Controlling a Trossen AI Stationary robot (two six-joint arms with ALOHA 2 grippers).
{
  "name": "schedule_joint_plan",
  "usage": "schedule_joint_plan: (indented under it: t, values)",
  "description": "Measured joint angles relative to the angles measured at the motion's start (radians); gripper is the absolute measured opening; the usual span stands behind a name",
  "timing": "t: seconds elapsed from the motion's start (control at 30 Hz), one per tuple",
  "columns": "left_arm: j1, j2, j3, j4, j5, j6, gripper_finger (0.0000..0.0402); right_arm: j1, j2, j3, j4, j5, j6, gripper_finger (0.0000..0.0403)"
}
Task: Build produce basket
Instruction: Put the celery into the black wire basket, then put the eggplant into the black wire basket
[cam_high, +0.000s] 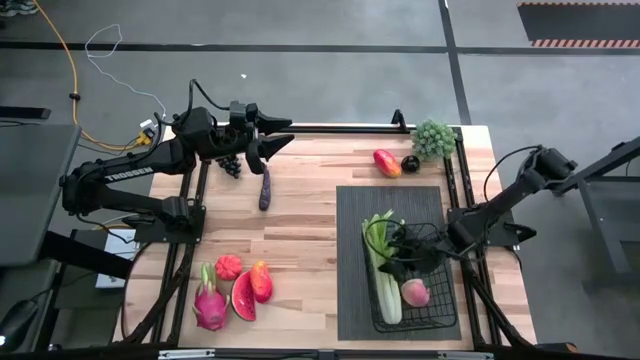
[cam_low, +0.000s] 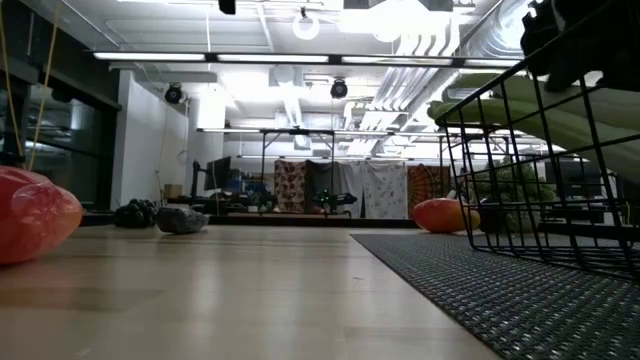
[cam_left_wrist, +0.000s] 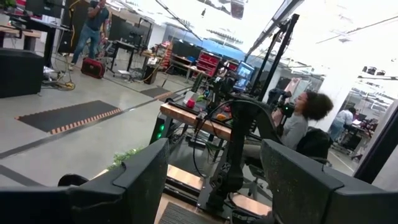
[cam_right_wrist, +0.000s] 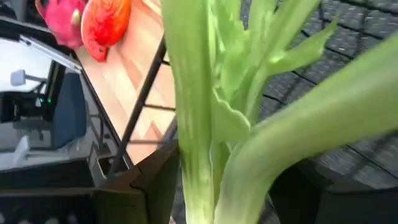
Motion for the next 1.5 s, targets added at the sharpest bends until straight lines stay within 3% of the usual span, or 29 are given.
schedule_joint_plan:
  t: [0.2, 0.43, 0.63, 0.8, 1.1, 1.33, 1.5]
  values:
    - [0.0, 0.0, 0.0, -0.001, 0.0, 0.0, 0.0243, 0.001, -0.193, 0.0, -0.122, -0.022, -0.151, 0.0209]
    - [0.0, 0.0, 0.0, -0.001, 0.0, 0.0, 0.0243, -0.025, -0.423, 0.0, -0.146, -0.015, -0.307, 0.0209]
    - [0.0, 0.0, 0.0, -0.001, -0.012, 0.0, 0.0243, -0.1, -0.52, 0.0, -0.14, 0.075, -0.399, 0.0209]
    - [0.0, 0.0, 0.0, -0.002, -0.022, 0.0, 0.0243, -0.204, -0.54, 0.0, -0.076, 0.105, -0.551, 0.0209]
    - [0.0, 0.0, 0.0, -0.035, -0.007, -0.024, 0.0243, -0.473, -0.526, 0.0, 0.158, 0.013, -0.899, 0.0209]
    - [-0.001, -0.001, 0.0, -0.107, 0.07, -0.078, 0.0243, -0.697, -0.433, 0.0, 0.359, -0.223, -1.018, 0.0209]
    - [-0.028, -0.003, -0.012, -0.179, 0.074, -0.052, 0.0243, -0.788, -0.342, 0.0, 0.492, -0.352, -1.058, 0.0209]
